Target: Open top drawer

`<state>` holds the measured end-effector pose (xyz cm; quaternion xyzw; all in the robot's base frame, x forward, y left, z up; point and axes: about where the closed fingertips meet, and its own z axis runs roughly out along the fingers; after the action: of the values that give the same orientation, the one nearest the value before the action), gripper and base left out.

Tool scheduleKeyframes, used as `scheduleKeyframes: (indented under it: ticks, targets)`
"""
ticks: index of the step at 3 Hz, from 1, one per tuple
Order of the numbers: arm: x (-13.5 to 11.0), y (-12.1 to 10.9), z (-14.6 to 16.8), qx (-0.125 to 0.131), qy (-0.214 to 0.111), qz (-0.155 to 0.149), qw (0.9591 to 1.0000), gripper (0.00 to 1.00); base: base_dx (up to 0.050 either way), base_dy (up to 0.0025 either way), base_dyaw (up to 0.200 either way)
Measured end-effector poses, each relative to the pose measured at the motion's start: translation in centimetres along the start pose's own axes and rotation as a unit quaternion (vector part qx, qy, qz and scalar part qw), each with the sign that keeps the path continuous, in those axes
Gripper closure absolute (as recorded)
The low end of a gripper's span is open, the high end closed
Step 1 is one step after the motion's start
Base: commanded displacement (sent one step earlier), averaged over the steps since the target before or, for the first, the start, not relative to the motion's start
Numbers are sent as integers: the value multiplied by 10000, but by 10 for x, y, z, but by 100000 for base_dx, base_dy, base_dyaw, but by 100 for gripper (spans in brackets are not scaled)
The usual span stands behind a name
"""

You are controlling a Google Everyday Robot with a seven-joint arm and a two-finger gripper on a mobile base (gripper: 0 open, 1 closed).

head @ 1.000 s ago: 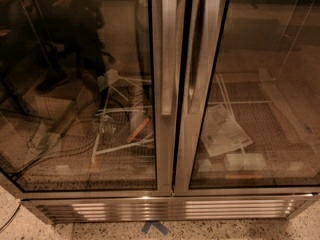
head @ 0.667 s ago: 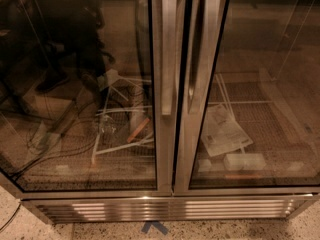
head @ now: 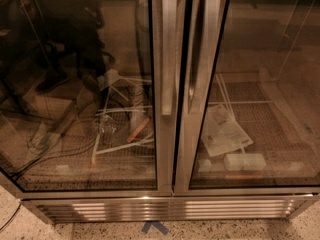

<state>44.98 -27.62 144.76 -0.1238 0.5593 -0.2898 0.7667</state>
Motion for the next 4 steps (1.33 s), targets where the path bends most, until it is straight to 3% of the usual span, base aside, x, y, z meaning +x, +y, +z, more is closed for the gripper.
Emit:
scheduleKeyframes:
  ticks: [1, 2, 3, 4]
  targets:
    - [4, -64, -21, 547, 154, 47, 9984, 0, 0, 0, 0]
    - [23, -144, -53, 1340, 395, 278, 9898, 0, 0, 0, 0]
    - [38, -197, -104, 1994, 530, 1322, 9695, 0, 0, 0, 0]
    - [36, -195, -105, 1940, 512, 1357, 9702, 0, 0, 0, 0]
